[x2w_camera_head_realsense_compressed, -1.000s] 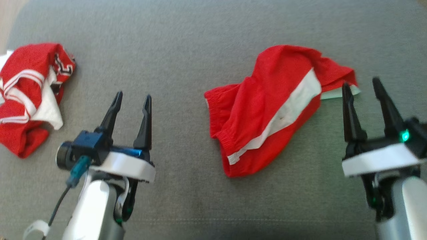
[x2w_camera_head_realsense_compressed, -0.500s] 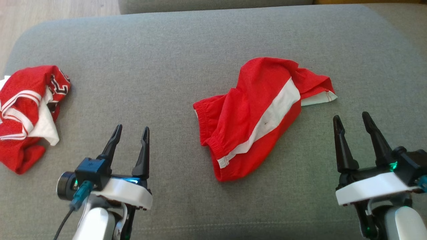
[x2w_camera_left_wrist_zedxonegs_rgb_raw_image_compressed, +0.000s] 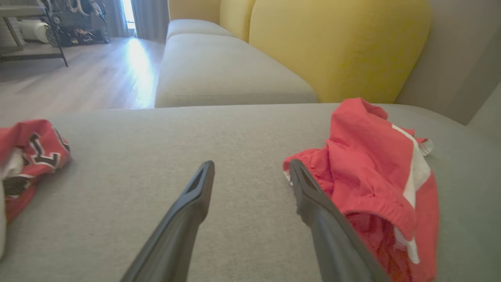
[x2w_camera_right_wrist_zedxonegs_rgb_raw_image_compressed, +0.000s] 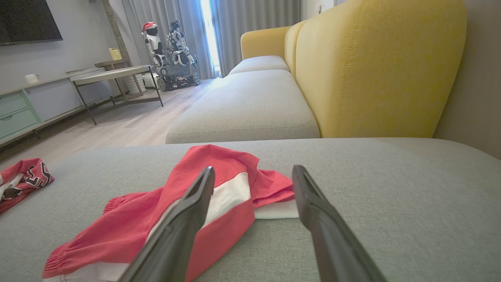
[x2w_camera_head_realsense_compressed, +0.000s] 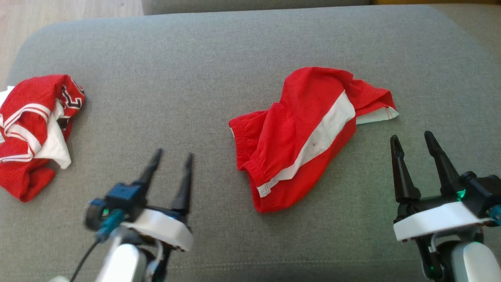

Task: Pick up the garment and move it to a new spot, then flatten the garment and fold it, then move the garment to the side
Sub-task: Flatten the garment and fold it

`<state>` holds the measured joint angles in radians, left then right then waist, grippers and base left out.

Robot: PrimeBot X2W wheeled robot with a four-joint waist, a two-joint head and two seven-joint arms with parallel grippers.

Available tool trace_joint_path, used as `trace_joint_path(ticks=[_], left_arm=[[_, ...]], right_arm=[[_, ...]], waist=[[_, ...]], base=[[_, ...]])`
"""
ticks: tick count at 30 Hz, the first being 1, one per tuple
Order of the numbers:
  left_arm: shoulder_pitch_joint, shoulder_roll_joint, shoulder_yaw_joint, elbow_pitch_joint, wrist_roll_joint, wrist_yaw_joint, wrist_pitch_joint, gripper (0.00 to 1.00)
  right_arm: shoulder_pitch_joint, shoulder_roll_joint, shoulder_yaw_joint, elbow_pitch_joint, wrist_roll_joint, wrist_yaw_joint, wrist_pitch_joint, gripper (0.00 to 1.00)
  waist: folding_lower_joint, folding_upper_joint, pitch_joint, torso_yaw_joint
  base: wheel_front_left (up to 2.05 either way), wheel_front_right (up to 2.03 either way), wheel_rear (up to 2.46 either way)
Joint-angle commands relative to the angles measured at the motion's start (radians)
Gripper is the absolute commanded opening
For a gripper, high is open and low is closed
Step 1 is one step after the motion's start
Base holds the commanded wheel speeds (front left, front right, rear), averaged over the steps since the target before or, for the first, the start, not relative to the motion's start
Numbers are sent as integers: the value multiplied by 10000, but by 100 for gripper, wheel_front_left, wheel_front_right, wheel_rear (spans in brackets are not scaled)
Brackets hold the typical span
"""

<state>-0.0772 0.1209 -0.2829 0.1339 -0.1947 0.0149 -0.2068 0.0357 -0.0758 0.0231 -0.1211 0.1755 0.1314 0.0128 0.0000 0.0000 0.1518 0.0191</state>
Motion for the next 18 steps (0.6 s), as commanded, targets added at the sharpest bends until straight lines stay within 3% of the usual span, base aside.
trace_joint_path(ticks=[1,7,12,17,18], left_arm=[[-526,-52,-98,-304,-285,-371,367,100],[-504,-364,-1632,-216,-1058,-1221,1491,100],[-612,-224,-2597,68,-1497,-1399,2175,100],[-1046,-77,-2785,337,-1686,-1428,2025,100],[-1132,-46,-2815,339,-1699,-1432,1960,0]], right_arm=[[-298,22,257,-400,-29,-7,58,100],[-350,72,311,-329,43,-7,47,100],[-454,111,415,-255,120,-7,-6,100],[-530,136,429,-172,170,-7,-74,100],[-529,140,417,-155,184,-7,-88,100]], waist=[[0,0,103,1],[0,0,266,-128],[0,0,416,-341],[0,0,519,-531],[0,0,534,-553]], base=[[0,0,0],[0,0,0],[0,0,0],[0,0,0],[0,0,0]])
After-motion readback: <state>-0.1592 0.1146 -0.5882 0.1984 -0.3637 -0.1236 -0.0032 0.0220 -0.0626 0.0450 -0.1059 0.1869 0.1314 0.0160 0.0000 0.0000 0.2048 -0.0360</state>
